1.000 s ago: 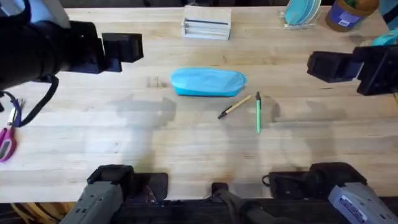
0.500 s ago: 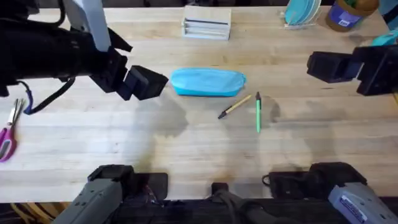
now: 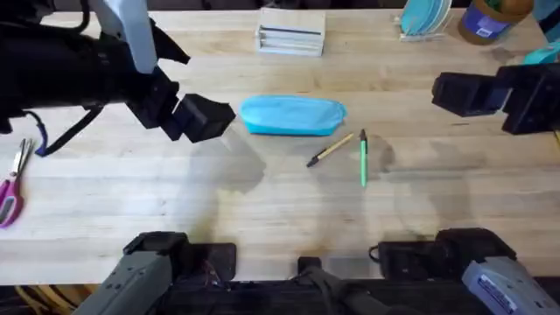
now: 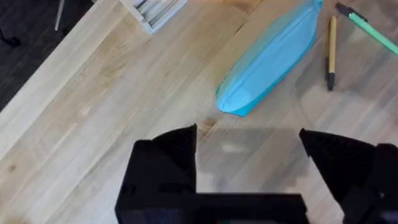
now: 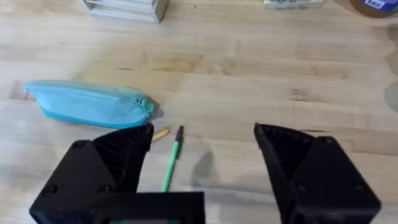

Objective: Unzip the bag, pick up the pens from the table one at a time and place them inside, then zip the bag closed.

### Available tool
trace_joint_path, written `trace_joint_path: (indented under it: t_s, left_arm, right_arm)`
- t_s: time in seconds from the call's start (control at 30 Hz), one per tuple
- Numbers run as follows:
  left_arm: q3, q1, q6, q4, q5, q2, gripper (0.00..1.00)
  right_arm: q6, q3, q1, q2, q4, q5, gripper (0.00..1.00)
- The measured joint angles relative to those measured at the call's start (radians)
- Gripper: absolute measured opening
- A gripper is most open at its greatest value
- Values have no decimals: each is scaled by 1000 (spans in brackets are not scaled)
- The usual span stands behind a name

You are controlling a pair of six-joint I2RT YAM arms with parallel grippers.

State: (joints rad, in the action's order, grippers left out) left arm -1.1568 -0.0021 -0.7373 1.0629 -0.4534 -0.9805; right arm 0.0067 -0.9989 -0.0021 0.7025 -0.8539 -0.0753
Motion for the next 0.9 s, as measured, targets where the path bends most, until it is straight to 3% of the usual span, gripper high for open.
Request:
trace_joint_path:
  t_s: [0.2,0.57,0.73,0.9]
  left_arm:
    - [0,0,-103,3,-6,-37,991]
    - [-4,4,-442,99,-7,-169,990]
    - [-14,39,-529,101,-15,-236,991]
    - [-36,66,-615,93,-70,-321,991]
  right_arm:
    - [0,0,0,0,0,0,996]
    - [0,0,0,0,0,0,995]
    - [0,0,0,0,0,0,995]
    - [0,0,0,0,0,0,996]
